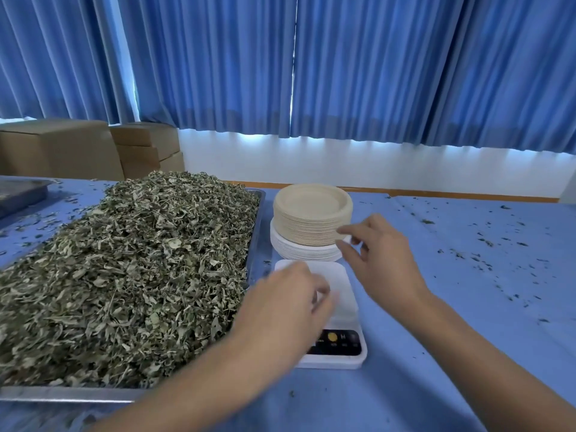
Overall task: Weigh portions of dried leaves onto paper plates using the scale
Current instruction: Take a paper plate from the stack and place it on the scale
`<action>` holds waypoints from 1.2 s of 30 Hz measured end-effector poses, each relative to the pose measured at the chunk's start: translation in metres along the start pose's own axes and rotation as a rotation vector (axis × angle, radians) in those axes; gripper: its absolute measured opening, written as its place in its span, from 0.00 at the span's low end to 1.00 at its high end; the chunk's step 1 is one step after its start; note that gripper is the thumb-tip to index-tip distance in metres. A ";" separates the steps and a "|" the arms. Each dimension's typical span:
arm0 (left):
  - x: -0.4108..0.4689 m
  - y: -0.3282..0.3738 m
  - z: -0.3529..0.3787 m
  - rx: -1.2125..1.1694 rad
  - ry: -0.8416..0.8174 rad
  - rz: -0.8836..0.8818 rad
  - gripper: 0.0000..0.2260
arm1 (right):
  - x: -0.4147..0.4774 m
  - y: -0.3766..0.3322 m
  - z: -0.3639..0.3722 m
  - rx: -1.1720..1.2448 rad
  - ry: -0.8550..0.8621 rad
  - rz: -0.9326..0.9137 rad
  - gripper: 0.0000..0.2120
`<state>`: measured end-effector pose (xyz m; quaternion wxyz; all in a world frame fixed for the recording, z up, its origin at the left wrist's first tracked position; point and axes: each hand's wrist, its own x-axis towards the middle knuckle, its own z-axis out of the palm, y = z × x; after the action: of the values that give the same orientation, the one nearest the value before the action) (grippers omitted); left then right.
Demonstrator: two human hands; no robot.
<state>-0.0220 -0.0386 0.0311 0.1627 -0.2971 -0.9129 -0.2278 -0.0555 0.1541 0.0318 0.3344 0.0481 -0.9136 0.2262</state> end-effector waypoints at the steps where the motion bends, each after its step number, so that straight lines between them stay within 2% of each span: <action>1: 0.016 -0.004 -0.012 -0.007 0.010 0.012 0.14 | 0.013 0.000 -0.002 -0.014 -0.011 -0.043 0.11; 6: 0.095 -0.030 -0.041 0.056 0.088 0.048 0.08 | 0.068 0.003 -0.003 -0.192 -0.225 -0.174 0.14; 10: 0.129 -0.058 -0.025 0.186 0.023 0.101 0.12 | 0.088 0.006 -0.002 -0.287 -0.335 -0.258 0.12; 14: 0.141 -0.077 -0.017 0.289 -0.002 0.234 0.11 | 0.098 0.008 0.001 -0.387 -0.408 -0.326 0.13; 23: 0.159 -0.095 -0.003 0.221 0.023 0.341 0.08 | 0.111 0.020 0.008 -0.387 -0.420 -0.422 0.13; 36: 0.165 -0.101 -0.006 0.204 0.008 0.381 0.09 | 0.116 0.020 0.007 -0.474 -0.401 -0.573 0.16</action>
<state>-0.2106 -0.0373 0.0754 0.2358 -0.4454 -0.8579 -0.1003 -0.1536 0.1759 0.0931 0.2012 0.2648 -0.9371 -0.1063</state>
